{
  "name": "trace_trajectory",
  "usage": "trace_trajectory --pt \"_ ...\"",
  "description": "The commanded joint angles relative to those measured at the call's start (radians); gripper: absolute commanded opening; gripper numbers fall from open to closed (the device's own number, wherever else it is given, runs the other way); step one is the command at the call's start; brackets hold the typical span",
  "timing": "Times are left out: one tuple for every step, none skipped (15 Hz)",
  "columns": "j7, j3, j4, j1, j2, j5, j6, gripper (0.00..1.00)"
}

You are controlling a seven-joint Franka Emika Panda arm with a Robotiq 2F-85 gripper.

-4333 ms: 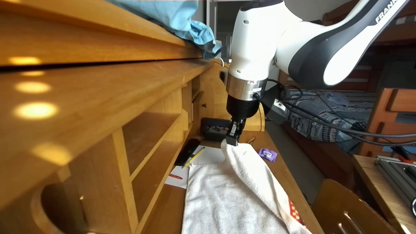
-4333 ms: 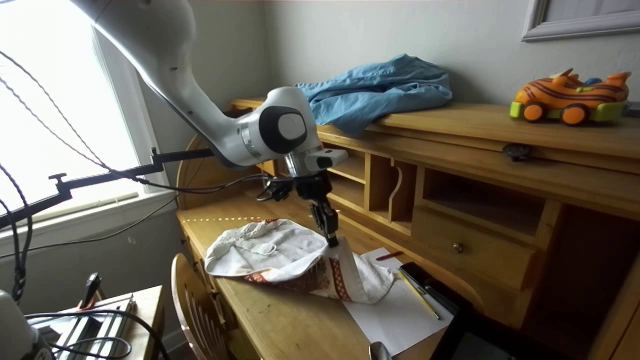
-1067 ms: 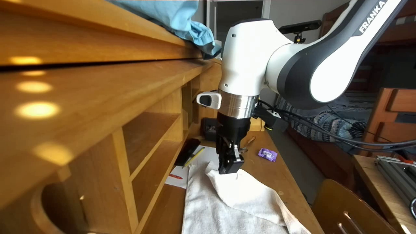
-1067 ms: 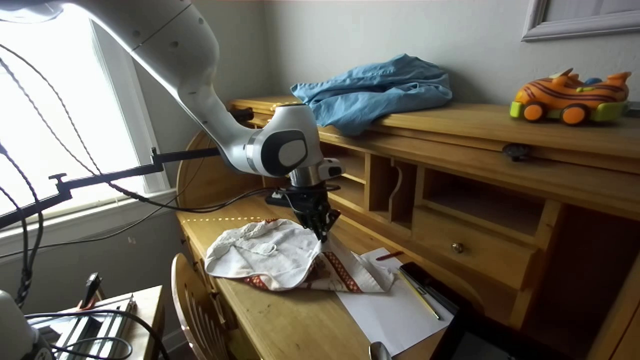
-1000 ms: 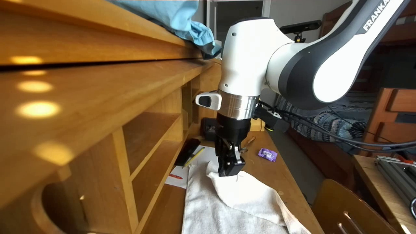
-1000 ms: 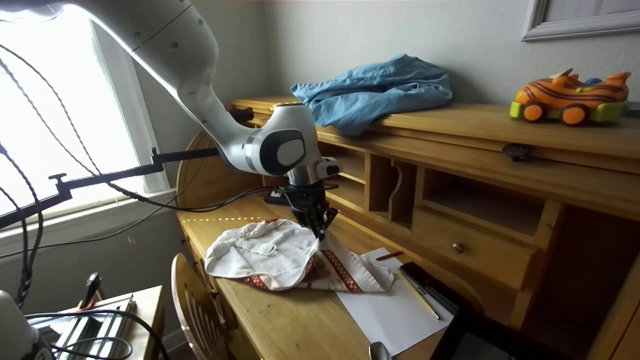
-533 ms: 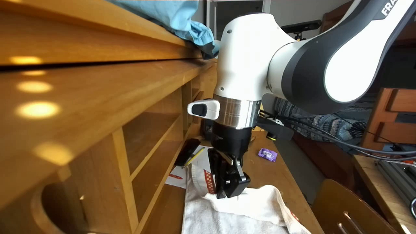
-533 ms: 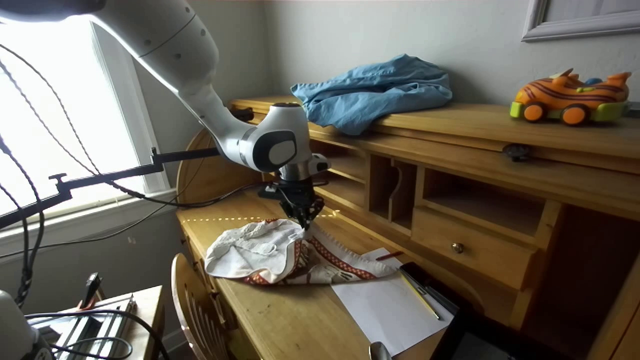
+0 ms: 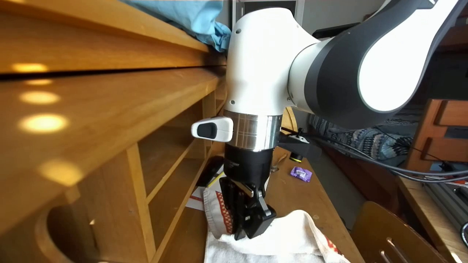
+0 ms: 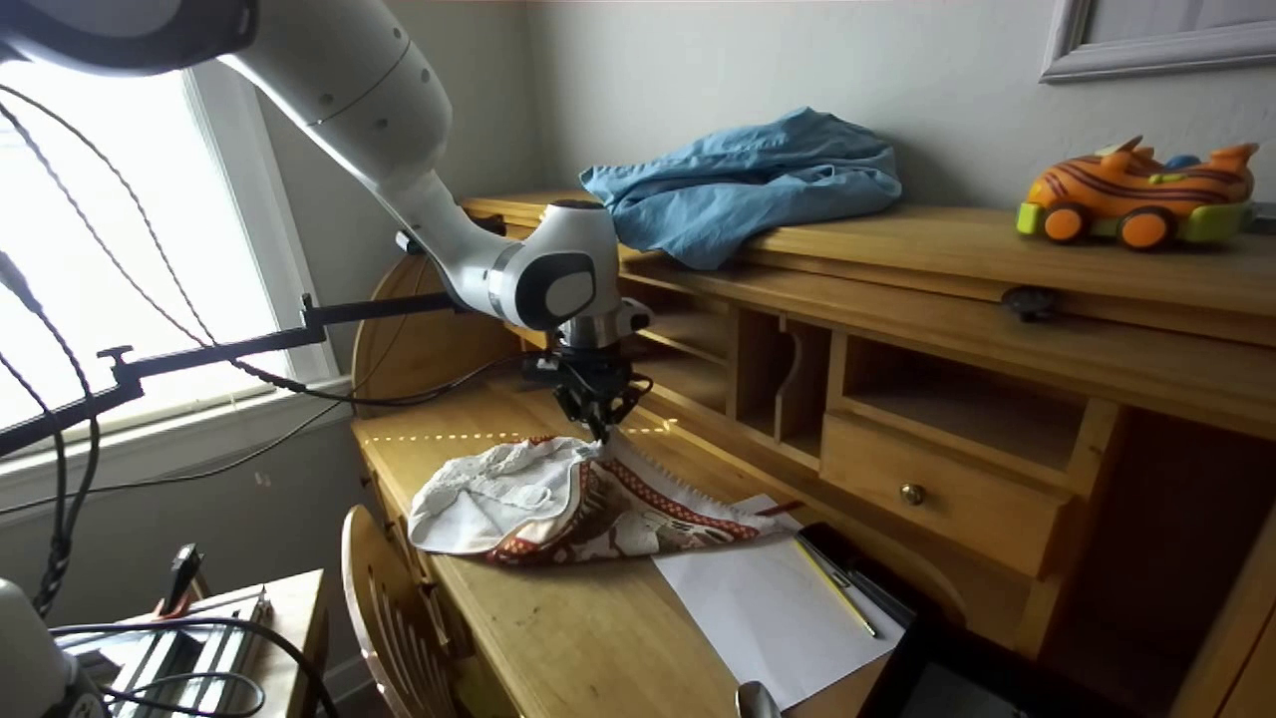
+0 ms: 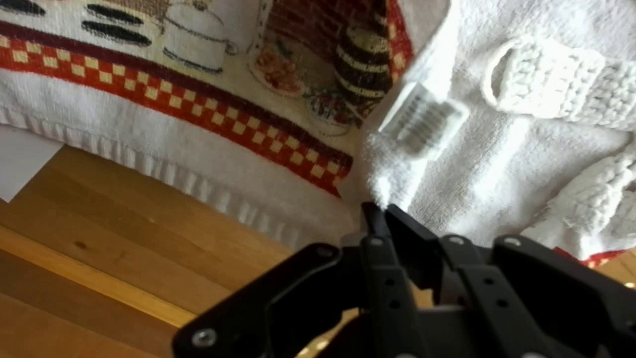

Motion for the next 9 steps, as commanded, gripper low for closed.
trace_trajectory --pt "-0.074 0.021 0.095 0.011 0.066 0.020 -0.098 0.02" --pt "-0.087 0.026 0.111 0.016 0.080 0.020 -0.125 0.02" --pt "-0.104 0.034 0.128 0.017 0.093 0.024 -0.152 0.02" --pt "-0.112 0.038 0.131 0.020 0.101 0.024 -0.164 0.02" --pt "-0.125 0.043 0.135 0.021 0.107 0.026 -0.179 0.02" --pt "-0.133 0.046 0.137 0.024 0.110 0.023 -0.188 0.02" --pt "-0.135 0.046 0.140 0.028 0.114 0.020 -0.197 0.02" --pt "-0.140 0.047 0.143 0.031 0.117 0.019 -0.205 0.02" --pt "-0.142 0.047 0.145 0.034 0.118 0.018 -0.211 0.02"
